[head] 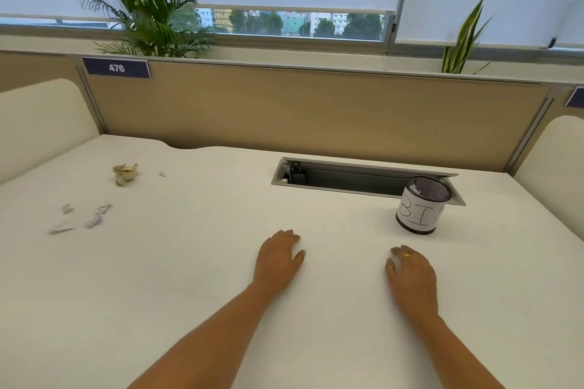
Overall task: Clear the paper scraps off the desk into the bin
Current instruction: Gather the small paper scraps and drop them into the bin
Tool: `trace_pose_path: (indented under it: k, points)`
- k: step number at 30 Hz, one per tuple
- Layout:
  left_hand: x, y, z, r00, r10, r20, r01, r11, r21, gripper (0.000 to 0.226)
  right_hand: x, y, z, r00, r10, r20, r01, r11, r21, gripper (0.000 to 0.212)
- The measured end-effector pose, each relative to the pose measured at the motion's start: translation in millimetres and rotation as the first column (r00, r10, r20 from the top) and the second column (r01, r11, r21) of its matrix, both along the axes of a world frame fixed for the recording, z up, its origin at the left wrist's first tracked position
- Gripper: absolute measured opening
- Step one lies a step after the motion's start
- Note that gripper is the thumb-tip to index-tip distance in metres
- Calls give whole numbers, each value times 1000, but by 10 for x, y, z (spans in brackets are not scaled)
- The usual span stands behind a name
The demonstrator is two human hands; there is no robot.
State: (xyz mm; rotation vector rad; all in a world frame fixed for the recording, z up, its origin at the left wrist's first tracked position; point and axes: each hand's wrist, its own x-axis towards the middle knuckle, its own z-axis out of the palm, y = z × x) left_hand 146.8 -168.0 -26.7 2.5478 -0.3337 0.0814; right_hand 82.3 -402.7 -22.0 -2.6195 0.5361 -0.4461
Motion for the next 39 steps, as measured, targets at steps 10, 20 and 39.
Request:
trace_pose_path:
  k: [10,20,39]
  points:
    - [-361,1129,-89,983,177,52,-183,972,146,48,-77,935,-23,965,125,-230,-152,983,-103,49]
    - [-462,2229,1,924,364,116,-371,928,41,34,89,2044,31,863,443,-244,-455,891,9,45]
    - [487,4278,415,919,371,-135,-334,913,235,63,1102,4283,305,490,836,-248,-836,531,139,43]
